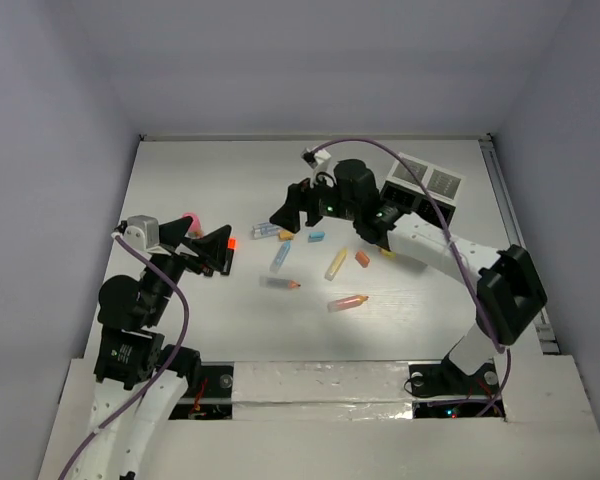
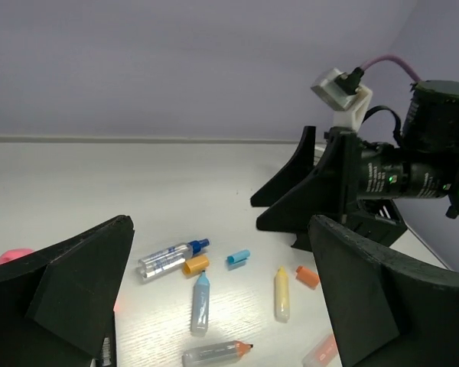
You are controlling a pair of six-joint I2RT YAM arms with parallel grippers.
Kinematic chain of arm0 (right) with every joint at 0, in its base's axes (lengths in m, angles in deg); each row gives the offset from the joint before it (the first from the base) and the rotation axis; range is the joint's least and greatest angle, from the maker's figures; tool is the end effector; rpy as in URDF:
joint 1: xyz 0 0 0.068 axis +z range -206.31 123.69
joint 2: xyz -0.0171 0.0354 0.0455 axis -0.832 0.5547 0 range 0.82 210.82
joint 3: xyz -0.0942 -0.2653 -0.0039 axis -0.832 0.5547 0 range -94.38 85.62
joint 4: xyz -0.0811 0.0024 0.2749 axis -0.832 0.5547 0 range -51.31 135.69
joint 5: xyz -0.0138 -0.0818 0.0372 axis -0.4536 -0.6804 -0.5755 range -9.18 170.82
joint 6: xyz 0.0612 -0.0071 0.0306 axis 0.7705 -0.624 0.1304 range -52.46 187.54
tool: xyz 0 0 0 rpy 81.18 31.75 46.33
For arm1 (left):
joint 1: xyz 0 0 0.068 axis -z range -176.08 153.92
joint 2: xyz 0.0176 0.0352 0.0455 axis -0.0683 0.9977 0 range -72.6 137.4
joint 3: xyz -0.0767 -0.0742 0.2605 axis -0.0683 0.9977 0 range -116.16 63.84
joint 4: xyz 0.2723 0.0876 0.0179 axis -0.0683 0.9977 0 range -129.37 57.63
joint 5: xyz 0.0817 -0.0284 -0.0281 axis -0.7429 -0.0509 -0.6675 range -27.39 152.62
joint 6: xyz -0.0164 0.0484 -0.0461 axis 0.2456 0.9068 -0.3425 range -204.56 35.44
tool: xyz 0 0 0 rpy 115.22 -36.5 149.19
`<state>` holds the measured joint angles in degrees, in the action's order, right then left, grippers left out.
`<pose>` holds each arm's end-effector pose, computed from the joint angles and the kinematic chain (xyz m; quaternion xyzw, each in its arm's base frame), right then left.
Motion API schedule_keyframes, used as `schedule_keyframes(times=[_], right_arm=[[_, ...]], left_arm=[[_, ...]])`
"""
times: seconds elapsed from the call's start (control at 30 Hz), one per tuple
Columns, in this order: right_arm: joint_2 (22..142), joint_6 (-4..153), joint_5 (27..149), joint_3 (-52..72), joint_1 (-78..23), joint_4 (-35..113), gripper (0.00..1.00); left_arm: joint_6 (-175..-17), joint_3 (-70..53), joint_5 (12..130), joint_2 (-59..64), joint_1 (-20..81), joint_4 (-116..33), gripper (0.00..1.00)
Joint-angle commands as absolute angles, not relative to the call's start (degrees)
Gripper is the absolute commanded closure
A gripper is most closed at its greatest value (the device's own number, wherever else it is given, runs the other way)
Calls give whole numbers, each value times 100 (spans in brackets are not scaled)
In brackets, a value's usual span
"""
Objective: Sort the stationery into containers
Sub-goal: Pick up the stationery from the center of the board.
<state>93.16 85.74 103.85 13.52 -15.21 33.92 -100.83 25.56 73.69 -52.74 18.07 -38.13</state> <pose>0.3078 0.2973 0.3152 -0.2732 0.7403 0.4316 0.4371 0.1185 -0.0409 0.3870 0.0667 0.5921 -0.2655 0.7580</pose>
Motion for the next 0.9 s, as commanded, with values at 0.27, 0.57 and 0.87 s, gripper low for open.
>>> schedule_keyframes(times=[0.27, 0.57, 0.87], right_arm=[[11173, 8047, 10157, -261, -832, 2630, 20], [12579, 7660, 9964, -2018, -358, 3263, 11], [13239, 7432, 9946, -2811, -182, 3702, 2]], left_arm=[[-9985, 2271, 6780, -5476, 1824, -3752, 1], [-9994, 2253, 6525, -5608, 1824, -3691, 1], [-10046, 2253, 6323, -5616, 1824, -3673, 1]])
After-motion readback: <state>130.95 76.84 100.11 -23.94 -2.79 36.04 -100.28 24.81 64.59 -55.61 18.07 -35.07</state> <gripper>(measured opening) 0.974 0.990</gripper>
